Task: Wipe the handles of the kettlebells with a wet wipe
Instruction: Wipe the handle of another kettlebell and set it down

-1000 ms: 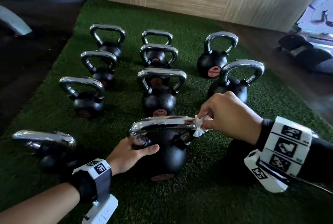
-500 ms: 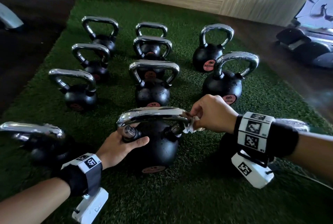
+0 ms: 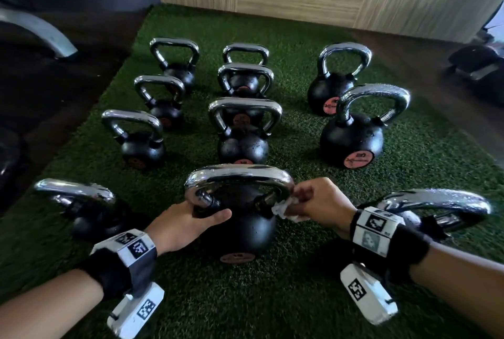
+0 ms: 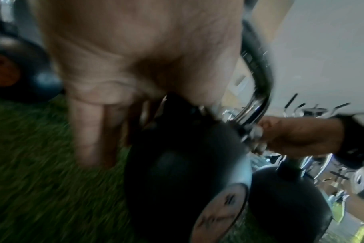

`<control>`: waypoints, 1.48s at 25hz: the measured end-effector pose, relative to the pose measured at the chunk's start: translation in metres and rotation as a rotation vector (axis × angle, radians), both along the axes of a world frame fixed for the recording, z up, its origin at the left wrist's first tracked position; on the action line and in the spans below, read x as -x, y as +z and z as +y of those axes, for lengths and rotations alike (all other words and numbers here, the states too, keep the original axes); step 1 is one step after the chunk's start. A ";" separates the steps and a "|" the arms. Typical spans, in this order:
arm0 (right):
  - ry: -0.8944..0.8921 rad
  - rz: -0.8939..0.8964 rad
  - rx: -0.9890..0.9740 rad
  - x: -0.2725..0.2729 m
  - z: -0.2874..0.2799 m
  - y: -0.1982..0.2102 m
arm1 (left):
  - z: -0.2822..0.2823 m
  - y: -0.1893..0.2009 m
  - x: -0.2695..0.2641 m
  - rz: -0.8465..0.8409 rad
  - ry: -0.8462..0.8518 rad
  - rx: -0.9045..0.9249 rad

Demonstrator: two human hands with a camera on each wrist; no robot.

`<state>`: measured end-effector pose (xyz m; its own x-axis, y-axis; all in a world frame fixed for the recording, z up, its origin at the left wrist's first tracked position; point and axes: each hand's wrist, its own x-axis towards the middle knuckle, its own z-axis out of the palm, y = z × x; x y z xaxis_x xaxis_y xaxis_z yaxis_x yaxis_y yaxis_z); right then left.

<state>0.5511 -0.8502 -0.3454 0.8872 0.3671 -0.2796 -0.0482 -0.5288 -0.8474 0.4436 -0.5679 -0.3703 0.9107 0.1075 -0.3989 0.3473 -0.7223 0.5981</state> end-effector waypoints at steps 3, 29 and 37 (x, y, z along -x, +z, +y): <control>0.068 0.117 0.000 0.021 -0.015 -0.004 | -0.004 0.025 0.010 0.191 -0.166 -0.410; -0.123 -0.285 0.068 0.048 0.011 -0.017 | -0.045 0.095 0.002 -1.052 -0.213 -0.215; -0.174 -0.110 -0.076 0.037 0.038 -0.050 | -0.016 0.089 0.016 -0.939 -0.142 -0.354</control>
